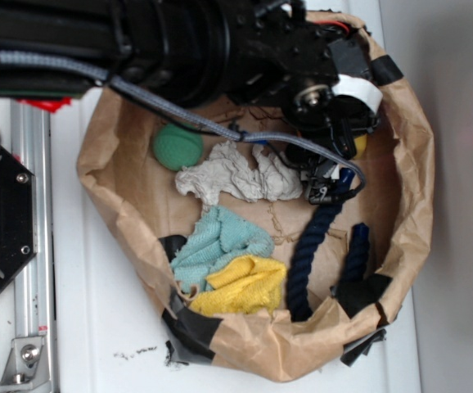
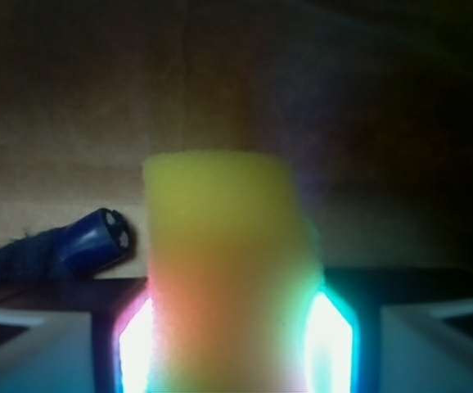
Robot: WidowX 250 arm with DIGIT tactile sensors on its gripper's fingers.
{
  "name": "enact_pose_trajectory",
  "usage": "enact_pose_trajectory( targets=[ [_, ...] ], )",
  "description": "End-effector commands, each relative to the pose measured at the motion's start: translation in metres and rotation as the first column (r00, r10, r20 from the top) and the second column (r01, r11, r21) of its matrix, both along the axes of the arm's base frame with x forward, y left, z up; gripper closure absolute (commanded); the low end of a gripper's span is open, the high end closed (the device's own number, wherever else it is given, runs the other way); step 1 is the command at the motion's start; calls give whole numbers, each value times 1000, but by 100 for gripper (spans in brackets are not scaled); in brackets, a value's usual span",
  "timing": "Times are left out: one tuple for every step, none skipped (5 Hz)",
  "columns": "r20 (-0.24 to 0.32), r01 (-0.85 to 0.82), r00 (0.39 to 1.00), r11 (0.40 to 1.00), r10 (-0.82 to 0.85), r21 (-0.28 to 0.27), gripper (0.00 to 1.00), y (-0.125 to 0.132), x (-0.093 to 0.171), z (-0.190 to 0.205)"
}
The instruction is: Grab the green sponge.
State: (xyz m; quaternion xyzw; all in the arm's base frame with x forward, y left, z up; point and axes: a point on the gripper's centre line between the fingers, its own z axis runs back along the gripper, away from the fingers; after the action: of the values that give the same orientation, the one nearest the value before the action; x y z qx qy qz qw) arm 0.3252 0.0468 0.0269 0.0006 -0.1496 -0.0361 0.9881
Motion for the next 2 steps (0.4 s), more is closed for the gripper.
enact_pose_trajectory(
  targets=[
    [75, 11, 997, 999, -9, -32, 100, -12, -7, 75],
    [30, -53, 998, 997, 55, -52, 100, -25, -19, 125]
  ],
)
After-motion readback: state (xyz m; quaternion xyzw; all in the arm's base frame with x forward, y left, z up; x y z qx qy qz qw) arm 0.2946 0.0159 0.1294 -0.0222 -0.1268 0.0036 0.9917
